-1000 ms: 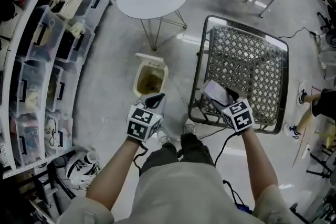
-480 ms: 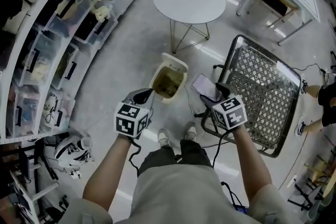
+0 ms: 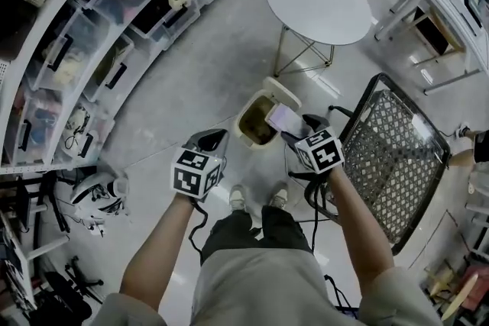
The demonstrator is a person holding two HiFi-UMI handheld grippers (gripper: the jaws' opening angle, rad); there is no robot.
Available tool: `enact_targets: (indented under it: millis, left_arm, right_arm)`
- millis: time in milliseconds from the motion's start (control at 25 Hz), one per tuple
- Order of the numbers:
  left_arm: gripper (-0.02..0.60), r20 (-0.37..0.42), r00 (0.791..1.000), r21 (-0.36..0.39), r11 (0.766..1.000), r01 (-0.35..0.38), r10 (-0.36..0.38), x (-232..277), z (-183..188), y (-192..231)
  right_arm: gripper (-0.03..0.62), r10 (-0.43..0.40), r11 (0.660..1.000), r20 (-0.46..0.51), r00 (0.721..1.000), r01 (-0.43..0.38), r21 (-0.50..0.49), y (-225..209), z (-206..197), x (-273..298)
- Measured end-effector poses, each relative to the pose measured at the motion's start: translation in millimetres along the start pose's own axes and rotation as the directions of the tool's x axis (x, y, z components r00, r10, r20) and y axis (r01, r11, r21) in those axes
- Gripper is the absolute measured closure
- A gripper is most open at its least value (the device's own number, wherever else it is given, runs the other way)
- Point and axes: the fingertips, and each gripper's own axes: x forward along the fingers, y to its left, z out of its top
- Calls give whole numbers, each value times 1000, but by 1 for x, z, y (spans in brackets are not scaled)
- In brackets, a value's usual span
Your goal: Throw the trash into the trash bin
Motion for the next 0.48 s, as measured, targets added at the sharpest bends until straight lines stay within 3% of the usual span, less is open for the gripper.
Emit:
enact_targets:
  millis: [280,480]
  left_arm:
    - [580,-19,1000,-8,1000,3,-4,39,-34,36]
    - [580,-39,999,-3,1000,-3,3,82,-65,63]
  right_arm:
    - [267,47,999,-91,995,-47,1,-1,-23,90]
    - [269,21,999,-137,990,-25,-22,-11,-51,148]
